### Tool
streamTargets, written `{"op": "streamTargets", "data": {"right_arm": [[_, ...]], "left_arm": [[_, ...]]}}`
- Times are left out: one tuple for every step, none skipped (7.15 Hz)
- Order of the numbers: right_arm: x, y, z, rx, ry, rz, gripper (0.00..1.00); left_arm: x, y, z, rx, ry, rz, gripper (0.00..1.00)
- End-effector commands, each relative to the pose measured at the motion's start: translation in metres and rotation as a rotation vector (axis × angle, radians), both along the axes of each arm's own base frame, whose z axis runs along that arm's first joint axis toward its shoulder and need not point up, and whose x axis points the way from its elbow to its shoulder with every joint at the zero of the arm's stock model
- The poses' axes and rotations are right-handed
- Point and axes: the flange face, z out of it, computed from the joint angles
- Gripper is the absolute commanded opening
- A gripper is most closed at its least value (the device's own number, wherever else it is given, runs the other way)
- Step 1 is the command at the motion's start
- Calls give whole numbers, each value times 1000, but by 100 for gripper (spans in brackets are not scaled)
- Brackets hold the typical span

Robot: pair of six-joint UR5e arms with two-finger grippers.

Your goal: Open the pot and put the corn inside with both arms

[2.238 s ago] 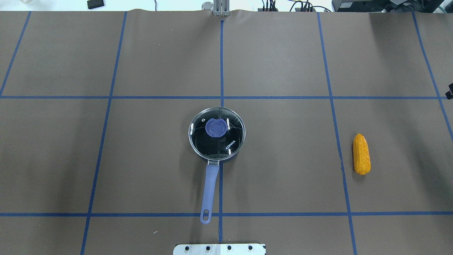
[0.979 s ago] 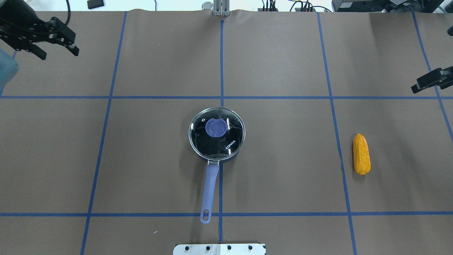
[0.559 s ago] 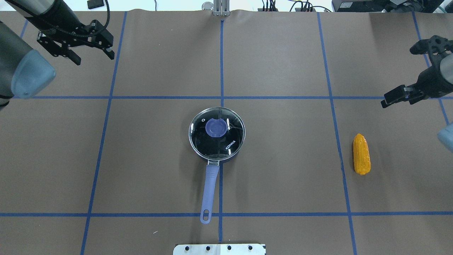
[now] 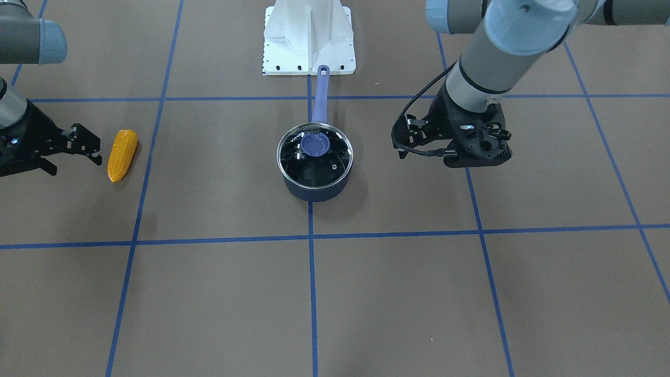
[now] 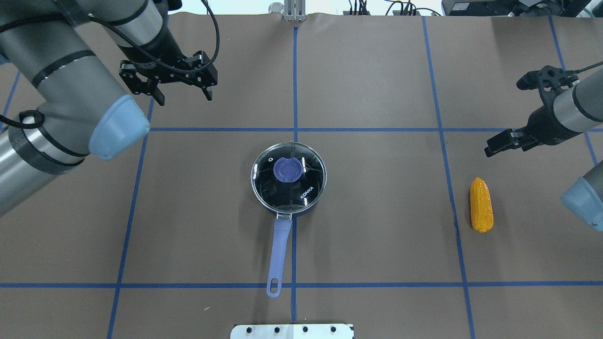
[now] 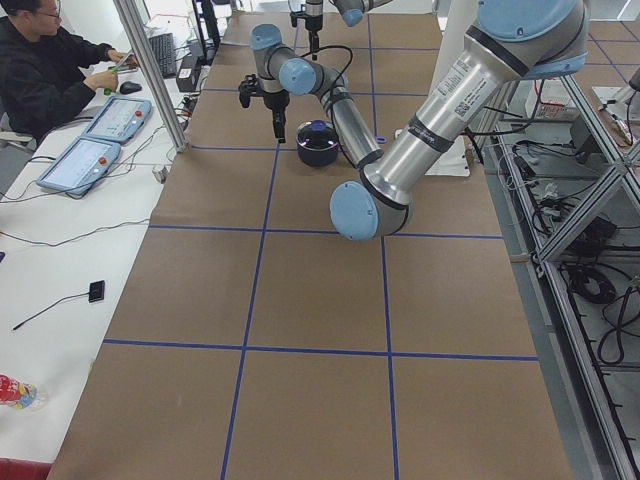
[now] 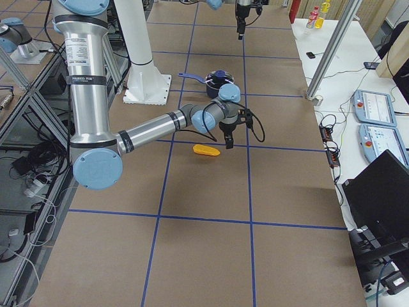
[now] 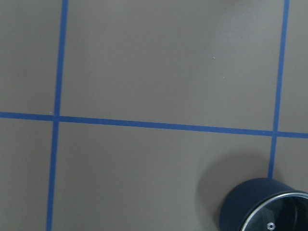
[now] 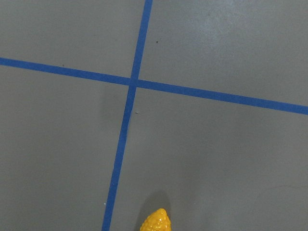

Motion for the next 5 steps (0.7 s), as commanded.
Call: {"op": "streamTargets", "data": {"right_arm": [[-19, 19, 14, -26, 11, -54, 100], [-28, 30, 23, -35, 28, -74, 100], [-27, 37, 29, -45, 36, -82, 100], [-28, 43, 36, -43, 44, -85, 99], [-34, 51, 41, -55, 53, -51, 99]], "left_arm": [[50, 27, -17, 8, -26, 12, 100], [72, 42, -25, 23, -32, 27, 100], [91, 44, -41, 16, -26, 37, 100], [109, 38, -58, 15, -26, 45, 100], [117, 33, -60, 43, -1, 53, 100]]}}
